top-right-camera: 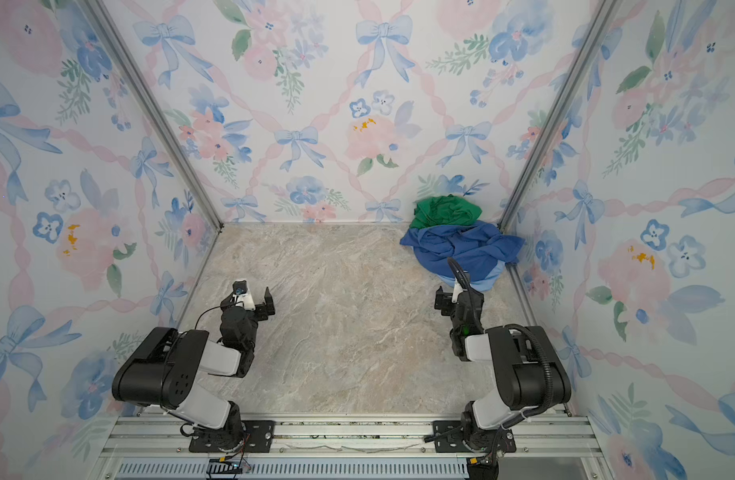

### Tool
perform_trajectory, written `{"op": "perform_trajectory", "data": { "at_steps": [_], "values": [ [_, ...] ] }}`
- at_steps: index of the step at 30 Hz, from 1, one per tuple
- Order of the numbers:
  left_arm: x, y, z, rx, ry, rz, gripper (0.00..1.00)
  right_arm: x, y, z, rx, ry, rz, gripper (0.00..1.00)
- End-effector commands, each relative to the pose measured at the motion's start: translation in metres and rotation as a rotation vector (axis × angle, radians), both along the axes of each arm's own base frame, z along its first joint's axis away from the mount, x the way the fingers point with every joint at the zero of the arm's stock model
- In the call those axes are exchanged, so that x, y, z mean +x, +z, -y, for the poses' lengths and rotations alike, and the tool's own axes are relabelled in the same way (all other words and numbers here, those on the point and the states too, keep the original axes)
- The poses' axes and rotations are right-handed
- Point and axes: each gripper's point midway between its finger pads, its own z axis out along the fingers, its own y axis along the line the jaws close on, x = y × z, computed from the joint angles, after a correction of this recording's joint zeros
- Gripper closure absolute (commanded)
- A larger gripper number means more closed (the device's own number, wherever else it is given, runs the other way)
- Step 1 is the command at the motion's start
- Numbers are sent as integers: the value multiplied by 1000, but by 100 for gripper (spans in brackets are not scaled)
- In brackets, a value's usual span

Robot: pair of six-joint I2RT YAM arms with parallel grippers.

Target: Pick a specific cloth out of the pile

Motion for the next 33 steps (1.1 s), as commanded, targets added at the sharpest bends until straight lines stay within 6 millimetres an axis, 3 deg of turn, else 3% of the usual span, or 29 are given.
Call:
{"op": "perform_trajectory", "data": {
  "at_steps": [1,25,30,33],
  "values": [
    [2,0,-1,-4,-4,0,2,4,9,0,15,-2,22,3],
    [2,0,0,-21,-29,-1,2,4,10,1,13,-8,22,3],
    [-3,42,20,82,-42,35,2,2,42,-11,-40,4,-41,3],
    [11,64,45,15,-86,-40,2,-3,70,-29,-10,61,-80,3]
  ]
}}
